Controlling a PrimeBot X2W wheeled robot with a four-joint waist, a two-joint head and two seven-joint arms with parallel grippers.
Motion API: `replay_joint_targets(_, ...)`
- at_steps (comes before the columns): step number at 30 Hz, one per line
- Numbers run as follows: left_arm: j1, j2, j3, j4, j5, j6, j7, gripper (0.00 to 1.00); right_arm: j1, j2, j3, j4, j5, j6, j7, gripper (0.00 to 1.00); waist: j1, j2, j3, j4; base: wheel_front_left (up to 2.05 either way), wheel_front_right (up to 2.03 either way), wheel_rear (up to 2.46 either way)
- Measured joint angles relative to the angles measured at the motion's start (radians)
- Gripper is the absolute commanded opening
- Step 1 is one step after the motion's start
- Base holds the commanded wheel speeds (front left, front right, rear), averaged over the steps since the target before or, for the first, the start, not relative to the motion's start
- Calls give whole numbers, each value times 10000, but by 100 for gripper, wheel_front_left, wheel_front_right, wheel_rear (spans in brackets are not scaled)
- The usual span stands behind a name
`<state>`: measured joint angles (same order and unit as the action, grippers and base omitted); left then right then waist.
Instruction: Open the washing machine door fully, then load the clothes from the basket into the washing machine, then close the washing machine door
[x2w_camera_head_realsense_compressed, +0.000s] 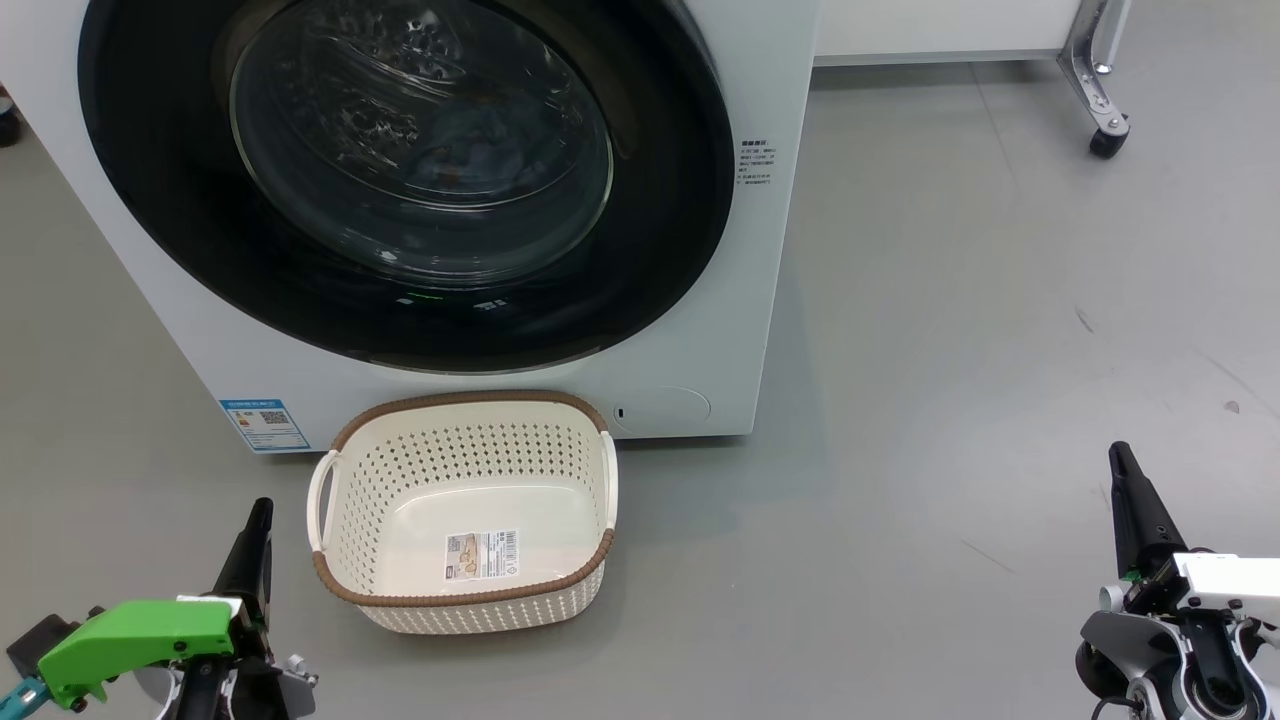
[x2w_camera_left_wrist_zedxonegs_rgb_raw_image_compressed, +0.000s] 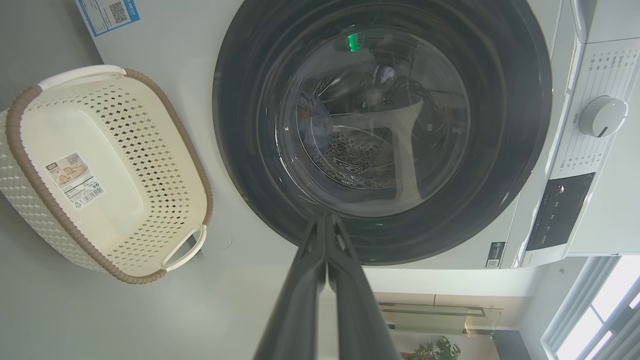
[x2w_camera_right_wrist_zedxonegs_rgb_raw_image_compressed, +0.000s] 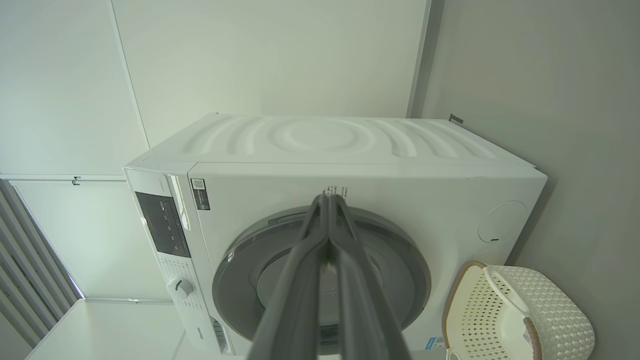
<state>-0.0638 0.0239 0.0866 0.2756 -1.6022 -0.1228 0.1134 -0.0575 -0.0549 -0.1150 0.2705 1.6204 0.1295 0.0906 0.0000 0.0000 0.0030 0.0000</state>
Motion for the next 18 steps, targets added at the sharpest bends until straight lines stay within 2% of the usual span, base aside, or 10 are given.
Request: replay_joint_targets(18,0,0,0,0,0,0,0,0,0,12,-8,0,0,0,2,0,0,0,0,0,0,0,0)
